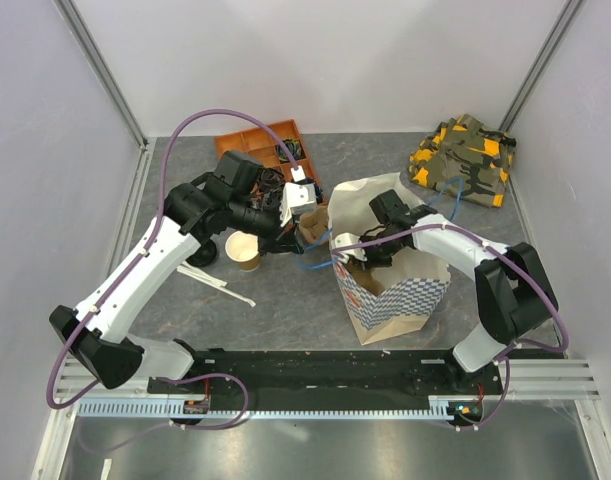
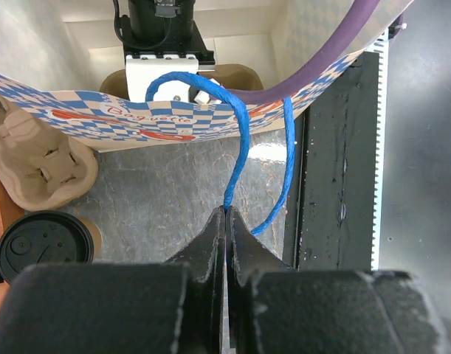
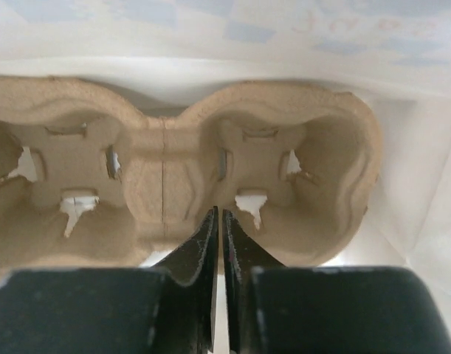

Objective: Pack the takeout coffee

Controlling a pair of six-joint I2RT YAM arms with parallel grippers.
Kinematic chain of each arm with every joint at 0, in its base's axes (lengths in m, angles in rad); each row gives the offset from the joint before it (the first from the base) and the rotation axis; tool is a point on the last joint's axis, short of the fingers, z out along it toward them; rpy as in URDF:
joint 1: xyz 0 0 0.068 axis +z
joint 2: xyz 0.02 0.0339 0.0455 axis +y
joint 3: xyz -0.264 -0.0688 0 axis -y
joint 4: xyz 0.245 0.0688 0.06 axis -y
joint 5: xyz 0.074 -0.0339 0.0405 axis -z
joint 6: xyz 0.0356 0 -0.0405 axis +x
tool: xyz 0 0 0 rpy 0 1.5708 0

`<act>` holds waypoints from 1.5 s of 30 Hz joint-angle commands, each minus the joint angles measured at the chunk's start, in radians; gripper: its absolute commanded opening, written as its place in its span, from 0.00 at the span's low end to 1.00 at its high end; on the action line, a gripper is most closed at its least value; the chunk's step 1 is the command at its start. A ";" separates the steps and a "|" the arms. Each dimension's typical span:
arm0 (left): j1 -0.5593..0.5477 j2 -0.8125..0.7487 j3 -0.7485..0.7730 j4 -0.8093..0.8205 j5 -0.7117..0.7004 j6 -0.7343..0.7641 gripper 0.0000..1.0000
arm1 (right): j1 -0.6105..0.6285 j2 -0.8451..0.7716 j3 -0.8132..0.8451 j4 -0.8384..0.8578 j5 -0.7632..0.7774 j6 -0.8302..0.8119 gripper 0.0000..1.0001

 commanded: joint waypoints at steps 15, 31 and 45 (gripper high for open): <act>-0.001 -0.006 0.027 -0.005 -0.016 0.024 0.02 | 0.020 0.009 0.081 -0.166 0.177 -0.123 0.11; -0.001 0.006 0.042 -0.012 -0.016 0.013 0.02 | 0.007 -0.013 0.151 -0.115 0.107 0.021 0.38; -0.001 0.013 0.044 -0.019 -0.013 0.027 0.02 | -0.006 -0.013 0.166 -0.034 -0.037 0.129 0.71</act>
